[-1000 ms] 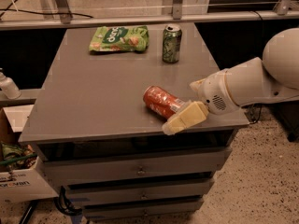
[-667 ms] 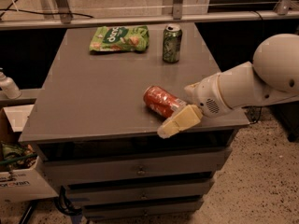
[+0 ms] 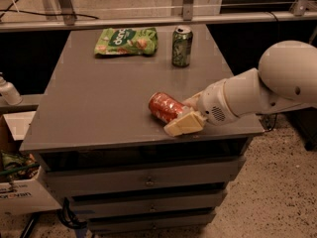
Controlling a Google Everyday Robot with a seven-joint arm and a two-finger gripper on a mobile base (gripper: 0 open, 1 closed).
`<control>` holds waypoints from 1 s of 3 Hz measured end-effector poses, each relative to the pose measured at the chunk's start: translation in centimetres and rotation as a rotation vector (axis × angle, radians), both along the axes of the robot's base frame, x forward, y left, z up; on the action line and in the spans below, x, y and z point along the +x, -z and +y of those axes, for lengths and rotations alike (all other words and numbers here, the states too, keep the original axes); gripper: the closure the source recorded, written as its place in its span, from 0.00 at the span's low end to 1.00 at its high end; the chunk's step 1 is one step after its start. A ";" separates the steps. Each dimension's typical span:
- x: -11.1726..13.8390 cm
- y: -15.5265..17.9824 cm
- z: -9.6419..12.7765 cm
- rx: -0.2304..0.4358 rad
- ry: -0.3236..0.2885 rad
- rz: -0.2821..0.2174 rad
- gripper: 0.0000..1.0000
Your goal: Pick coke can
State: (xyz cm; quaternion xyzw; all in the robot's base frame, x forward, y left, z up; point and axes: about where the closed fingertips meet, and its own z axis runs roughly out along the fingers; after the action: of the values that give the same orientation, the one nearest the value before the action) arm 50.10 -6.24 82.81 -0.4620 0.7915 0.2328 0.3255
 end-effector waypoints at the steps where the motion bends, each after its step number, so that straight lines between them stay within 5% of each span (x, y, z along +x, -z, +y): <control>1: 0.7 -0.6 -0.3 0.007 0.010 -0.020 0.64; 2: 1.6 -2.8 -0.9 0.043 0.022 -0.049 0.88; 3: 2.5 -5.8 -1.4 0.100 0.027 -0.082 1.00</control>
Offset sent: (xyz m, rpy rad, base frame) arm 0.0302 -0.0203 0.0566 0.0952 -0.0859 -0.0465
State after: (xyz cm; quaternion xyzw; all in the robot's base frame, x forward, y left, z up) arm 52.64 -7.61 88.65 -0.4436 0.7711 0.2483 0.3834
